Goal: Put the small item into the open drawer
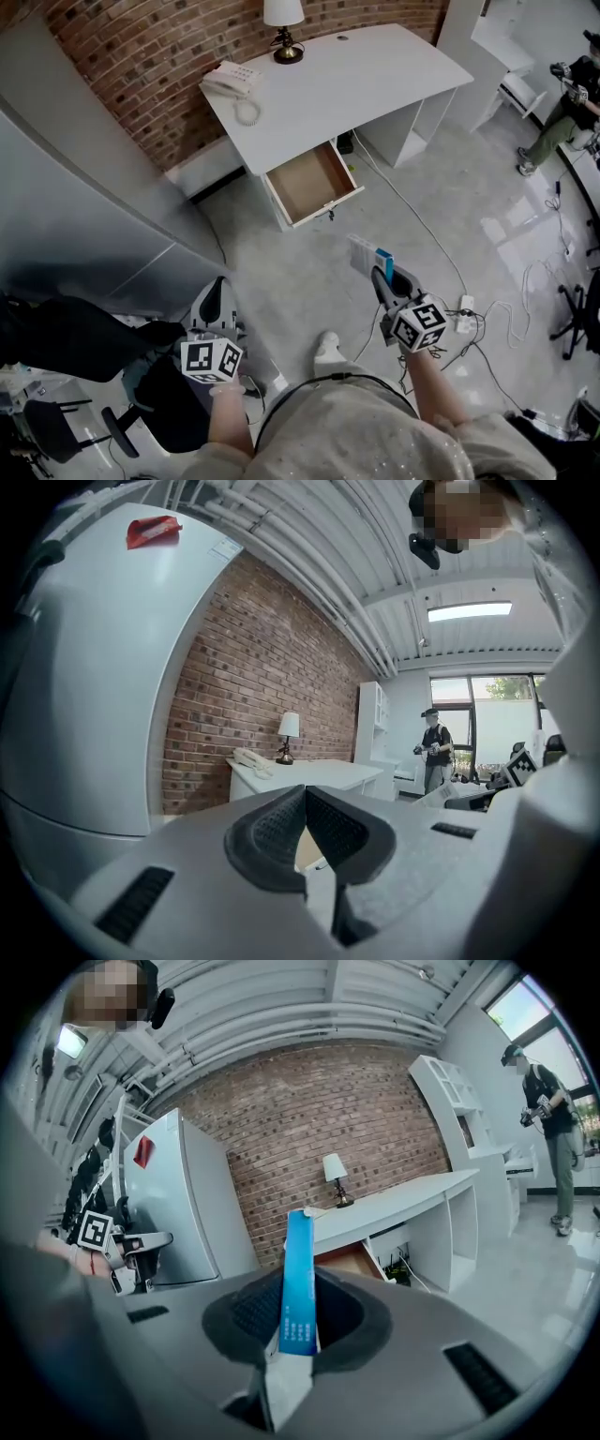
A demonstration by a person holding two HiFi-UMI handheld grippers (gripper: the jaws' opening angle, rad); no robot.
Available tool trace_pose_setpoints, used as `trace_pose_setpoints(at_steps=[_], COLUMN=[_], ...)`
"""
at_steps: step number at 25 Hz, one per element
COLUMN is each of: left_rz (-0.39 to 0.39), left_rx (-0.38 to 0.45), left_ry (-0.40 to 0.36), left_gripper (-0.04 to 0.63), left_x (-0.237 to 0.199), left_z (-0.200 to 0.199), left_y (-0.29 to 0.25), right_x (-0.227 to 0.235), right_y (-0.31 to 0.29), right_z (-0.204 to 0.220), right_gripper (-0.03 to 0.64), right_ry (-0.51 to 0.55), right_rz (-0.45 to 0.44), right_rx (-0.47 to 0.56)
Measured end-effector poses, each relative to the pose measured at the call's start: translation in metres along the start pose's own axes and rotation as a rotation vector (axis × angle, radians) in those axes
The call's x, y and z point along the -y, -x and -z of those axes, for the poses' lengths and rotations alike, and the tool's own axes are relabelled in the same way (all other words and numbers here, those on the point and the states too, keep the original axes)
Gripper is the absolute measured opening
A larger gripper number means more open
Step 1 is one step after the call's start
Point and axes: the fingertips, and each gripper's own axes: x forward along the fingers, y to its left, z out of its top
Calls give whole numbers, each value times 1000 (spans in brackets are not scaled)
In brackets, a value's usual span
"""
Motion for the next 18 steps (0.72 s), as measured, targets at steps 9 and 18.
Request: trace_pose_setpoints(at_steps=[9, 18], left_rz=[-52, -51], left_rx=[3, -31], left_ry=[15, 33], left_gripper=[6, 6], left_x=[-3, -19], left_z=[2, 19], left_y=[-32, -62], right_x=[18, 20], right_y=[-45, -98], right_z=[-15, -5], right_gripper=[71, 71], right_ry=[13, 6], right_rz=[-69, -98], right_rx=[-26, -64])
